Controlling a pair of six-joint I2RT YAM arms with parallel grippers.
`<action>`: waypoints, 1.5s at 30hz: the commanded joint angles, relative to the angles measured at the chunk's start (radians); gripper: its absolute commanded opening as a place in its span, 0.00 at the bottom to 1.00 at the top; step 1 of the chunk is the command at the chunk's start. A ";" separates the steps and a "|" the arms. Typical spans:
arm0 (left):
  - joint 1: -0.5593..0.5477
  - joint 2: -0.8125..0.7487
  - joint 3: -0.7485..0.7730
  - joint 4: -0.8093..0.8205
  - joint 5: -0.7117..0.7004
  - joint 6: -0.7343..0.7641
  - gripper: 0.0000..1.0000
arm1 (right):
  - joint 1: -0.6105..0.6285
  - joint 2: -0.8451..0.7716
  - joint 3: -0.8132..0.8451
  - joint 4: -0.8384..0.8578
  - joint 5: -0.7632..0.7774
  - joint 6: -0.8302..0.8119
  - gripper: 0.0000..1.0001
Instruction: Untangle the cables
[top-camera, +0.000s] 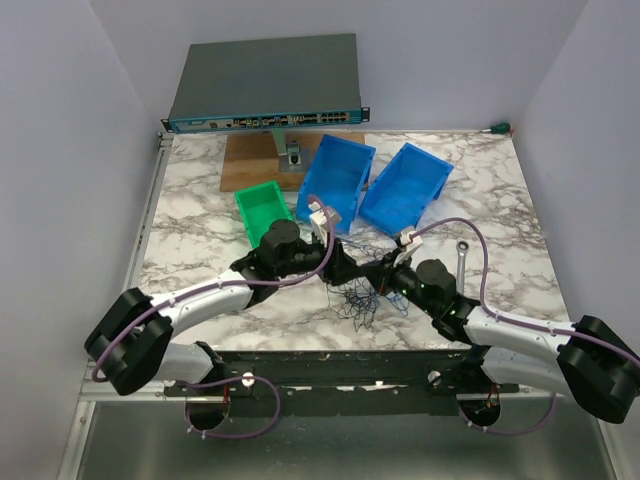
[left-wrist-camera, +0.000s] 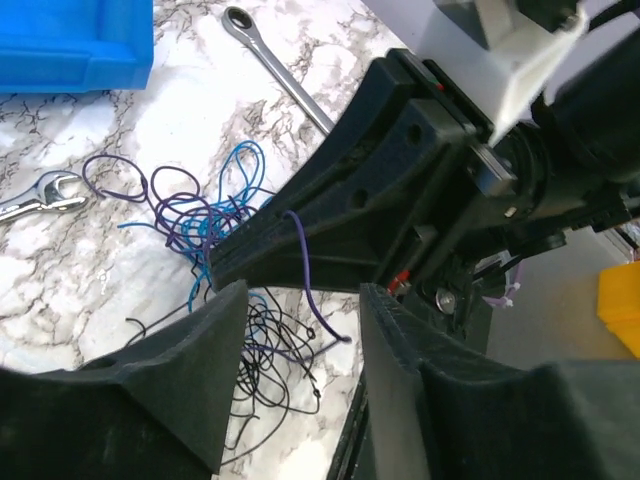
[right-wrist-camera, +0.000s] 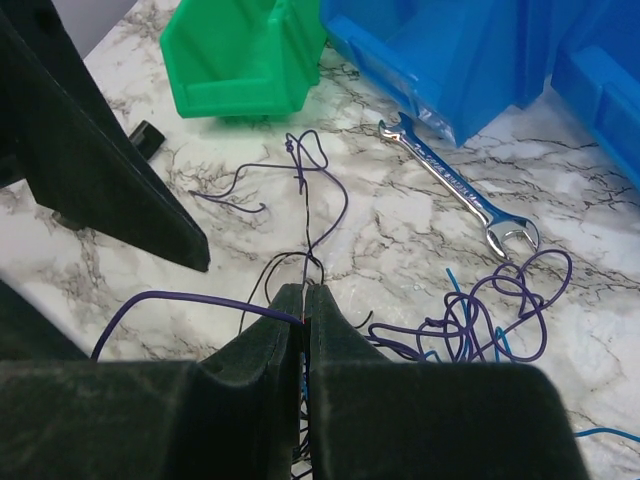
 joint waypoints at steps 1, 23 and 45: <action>-0.007 0.099 0.077 0.009 0.050 -0.035 0.35 | 0.001 0.005 0.023 0.015 -0.024 -0.013 0.01; 0.187 -0.430 0.099 -0.521 -0.145 -0.034 0.00 | -0.001 0.305 0.205 -0.260 0.369 0.130 0.68; 0.367 -0.402 -0.060 -0.633 -0.391 -0.064 0.00 | -0.022 0.145 0.109 -0.117 0.134 0.051 1.00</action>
